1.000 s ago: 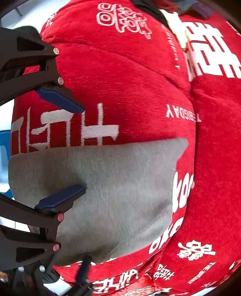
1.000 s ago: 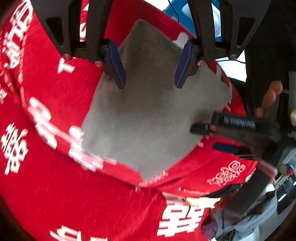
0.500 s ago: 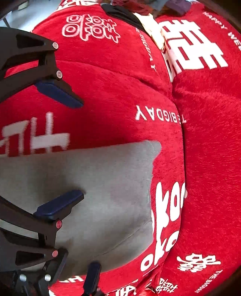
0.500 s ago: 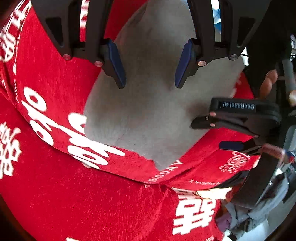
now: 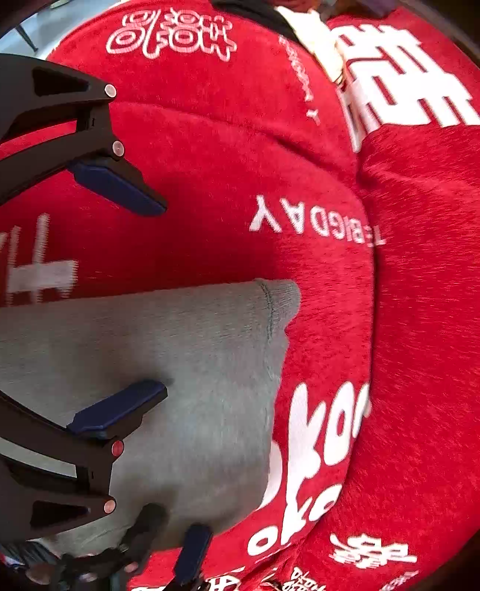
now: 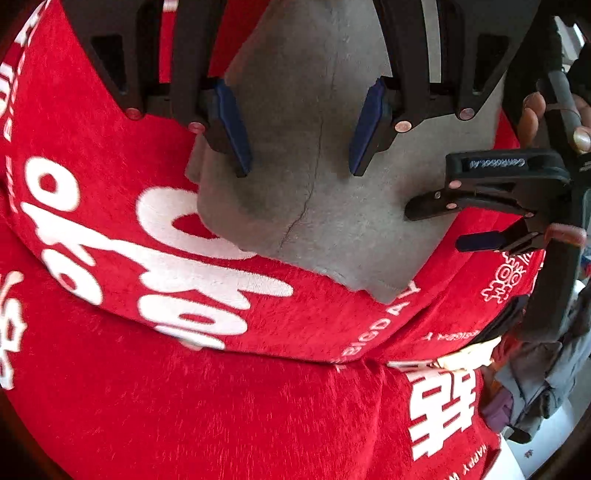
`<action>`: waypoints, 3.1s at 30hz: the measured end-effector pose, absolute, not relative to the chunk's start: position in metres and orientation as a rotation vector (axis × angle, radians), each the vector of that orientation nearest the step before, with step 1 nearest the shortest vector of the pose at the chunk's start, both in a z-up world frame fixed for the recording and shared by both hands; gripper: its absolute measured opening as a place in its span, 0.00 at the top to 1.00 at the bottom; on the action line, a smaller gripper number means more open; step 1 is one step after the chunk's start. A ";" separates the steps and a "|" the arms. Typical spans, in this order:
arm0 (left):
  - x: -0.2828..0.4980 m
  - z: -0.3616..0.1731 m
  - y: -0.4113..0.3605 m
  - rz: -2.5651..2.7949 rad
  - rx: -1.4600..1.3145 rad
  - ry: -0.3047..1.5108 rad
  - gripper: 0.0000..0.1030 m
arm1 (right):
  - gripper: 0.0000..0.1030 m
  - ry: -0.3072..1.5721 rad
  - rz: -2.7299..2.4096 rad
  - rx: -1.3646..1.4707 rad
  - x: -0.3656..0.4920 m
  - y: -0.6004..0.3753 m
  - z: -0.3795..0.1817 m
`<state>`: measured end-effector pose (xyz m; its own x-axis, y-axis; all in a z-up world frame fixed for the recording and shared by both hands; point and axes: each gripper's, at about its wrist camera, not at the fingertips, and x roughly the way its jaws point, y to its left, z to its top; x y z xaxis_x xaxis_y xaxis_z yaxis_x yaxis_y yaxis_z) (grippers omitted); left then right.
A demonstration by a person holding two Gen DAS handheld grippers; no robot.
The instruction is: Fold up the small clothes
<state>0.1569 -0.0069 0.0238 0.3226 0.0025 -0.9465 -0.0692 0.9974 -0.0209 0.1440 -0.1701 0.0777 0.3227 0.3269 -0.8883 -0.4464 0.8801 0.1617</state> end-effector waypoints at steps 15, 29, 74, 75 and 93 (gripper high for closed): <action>0.060 0.048 -0.008 0.088 -0.045 1.195 0.11 | 0.43 1.077 0.566 -0.199 -0.012 -0.178 0.069; 0.022 0.111 -0.025 0.064 -0.099 1.053 0.11 | 0.03 0.707 0.300 -0.223 -0.067 -0.185 0.189; 0.030 0.048 -0.031 0.105 -0.124 1.222 0.11 | 0.02 1.180 0.202 -0.191 -0.011 -0.172 0.095; 0.030 0.048 -0.031 0.105 -0.124 1.223 0.11 | 0.02 1.179 0.201 -0.187 -0.010 -0.172 0.096; 0.025 0.060 -0.044 0.128 -0.050 1.214 0.11 | 0.02 1.152 0.211 -0.130 -0.011 -0.185 0.098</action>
<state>0.0249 -0.0439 0.0602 0.3434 0.0717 -0.9364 -0.1252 0.9917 0.0300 -0.0113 -0.1849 0.0979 0.3904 0.0989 -0.9153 -0.2318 0.9728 0.0063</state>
